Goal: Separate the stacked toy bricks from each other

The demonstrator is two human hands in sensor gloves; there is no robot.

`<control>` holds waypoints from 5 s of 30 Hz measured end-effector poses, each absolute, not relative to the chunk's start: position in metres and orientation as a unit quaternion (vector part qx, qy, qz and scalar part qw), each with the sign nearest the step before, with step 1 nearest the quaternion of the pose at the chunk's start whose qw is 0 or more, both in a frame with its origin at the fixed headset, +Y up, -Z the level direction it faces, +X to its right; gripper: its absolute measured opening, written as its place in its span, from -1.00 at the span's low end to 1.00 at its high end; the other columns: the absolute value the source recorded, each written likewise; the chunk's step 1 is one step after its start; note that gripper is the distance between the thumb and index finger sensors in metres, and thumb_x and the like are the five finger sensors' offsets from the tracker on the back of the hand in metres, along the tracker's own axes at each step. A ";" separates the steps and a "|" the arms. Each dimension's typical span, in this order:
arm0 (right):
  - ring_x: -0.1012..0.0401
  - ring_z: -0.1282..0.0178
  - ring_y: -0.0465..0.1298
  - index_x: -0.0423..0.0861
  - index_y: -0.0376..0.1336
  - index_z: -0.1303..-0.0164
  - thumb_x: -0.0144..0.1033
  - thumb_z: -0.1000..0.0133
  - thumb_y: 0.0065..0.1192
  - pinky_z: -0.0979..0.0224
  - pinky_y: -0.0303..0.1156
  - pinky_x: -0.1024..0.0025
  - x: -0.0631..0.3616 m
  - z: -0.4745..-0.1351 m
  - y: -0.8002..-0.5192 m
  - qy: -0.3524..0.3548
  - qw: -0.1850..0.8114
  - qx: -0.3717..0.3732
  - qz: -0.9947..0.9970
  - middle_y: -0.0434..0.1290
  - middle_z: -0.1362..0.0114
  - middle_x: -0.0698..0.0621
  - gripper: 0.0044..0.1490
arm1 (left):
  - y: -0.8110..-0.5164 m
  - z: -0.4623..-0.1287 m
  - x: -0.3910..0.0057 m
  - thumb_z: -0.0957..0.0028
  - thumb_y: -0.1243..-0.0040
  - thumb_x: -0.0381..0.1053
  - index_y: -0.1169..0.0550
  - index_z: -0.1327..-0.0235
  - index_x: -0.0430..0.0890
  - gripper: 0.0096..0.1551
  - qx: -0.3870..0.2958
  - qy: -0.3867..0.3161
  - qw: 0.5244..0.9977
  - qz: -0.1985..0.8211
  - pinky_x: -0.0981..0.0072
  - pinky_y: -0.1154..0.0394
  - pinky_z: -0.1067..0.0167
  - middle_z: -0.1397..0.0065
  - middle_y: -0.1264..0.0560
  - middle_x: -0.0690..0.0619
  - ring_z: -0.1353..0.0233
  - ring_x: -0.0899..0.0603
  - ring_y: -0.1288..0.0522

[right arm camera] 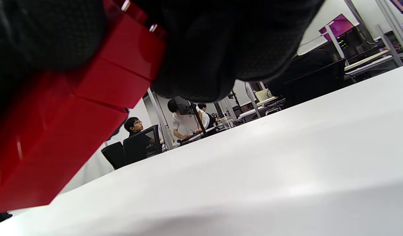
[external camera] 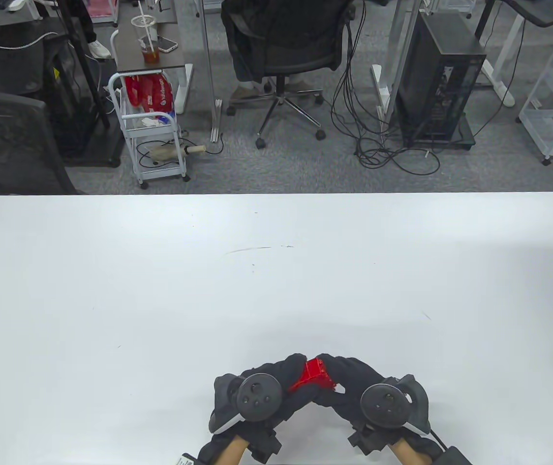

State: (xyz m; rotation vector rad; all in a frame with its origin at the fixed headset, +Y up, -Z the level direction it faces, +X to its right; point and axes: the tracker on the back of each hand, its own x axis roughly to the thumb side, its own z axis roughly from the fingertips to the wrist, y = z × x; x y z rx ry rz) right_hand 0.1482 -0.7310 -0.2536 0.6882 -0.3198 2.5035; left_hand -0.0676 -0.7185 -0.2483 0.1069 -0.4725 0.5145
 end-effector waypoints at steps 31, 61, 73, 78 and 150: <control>0.12 -0.18 0.65 0.10 0.26 -0.44 0.24 0.08 0.16 -0.39 0.51 -0.07 0.152 -0.250 -0.723 -0.164 0.231 0.250 0.926 0.57 -0.31 0.03 -0.13 | -0.722 -0.249 -0.070 0.01 0.05 0.52 -0.43 -0.37 0.03 -0.18 0.078 -0.221 0.931 0.278 0.22 -0.63 0.52 -0.12 -0.70 0.14 0.19 -0.14 -0.69; 0.02 -0.36 0.61 -0.02 0.22 -0.51 0.01 0.01 0.33 -0.49 0.33 -0.25 0.264 -0.314 -0.732 -0.094 -0.058 -0.043 0.993 0.51 -0.45 -0.02 -0.15 | -0.728 -0.256 -0.077 0.02 0.03 0.51 -0.37 -0.44 0.08 -0.17 0.067 -0.204 0.942 0.258 0.20 -0.63 0.44 -0.19 -0.68 0.14 0.12 -0.15 -0.68; -0.08 -0.41 0.53 -0.03 0.27 -0.48 0.02 -0.03 0.32 -0.49 0.26 -0.32 0.286 -0.323 -0.745 -0.011 -0.053 -0.117 0.992 0.46 -0.49 -0.08 -0.20 | -0.728 -0.257 -0.079 0.02 0.03 0.52 -0.37 -0.45 0.09 -0.16 0.061 -0.201 0.944 0.256 0.20 -0.63 0.43 -0.20 -0.67 0.14 0.11 -0.13 -0.69; -0.09 -0.39 0.53 -0.04 0.28 -0.46 0.03 -0.03 0.29 -0.49 0.27 -0.31 0.289 -0.326 -0.755 0.009 -0.049 -0.130 0.990 0.47 -0.48 -0.09 -0.21 | -0.728 -0.257 -0.080 0.02 0.02 0.52 -0.37 -0.45 0.09 -0.16 0.060 -0.200 0.944 0.256 0.20 -0.64 0.42 -0.20 -0.67 0.14 0.11 -0.13 -0.69; -0.03 -0.39 0.56 -0.28 0.01 -0.62 0.00 -0.10 0.03 -0.44 0.44 -0.09 0.146 -0.256 -0.745 0.063 0.344 0.276 0.895 0.38 -0.54 -0.15 -0.04 | -0.733 -0.247 -0.060 -0.04 0.17 0.41 -0.34 -0.53 -0.03 -0.14 0.009 -0.237 0.927 0.290 0.25 -0.67 0.33 -0.24 -0.66 0.12 0.08 -0.09 -0.73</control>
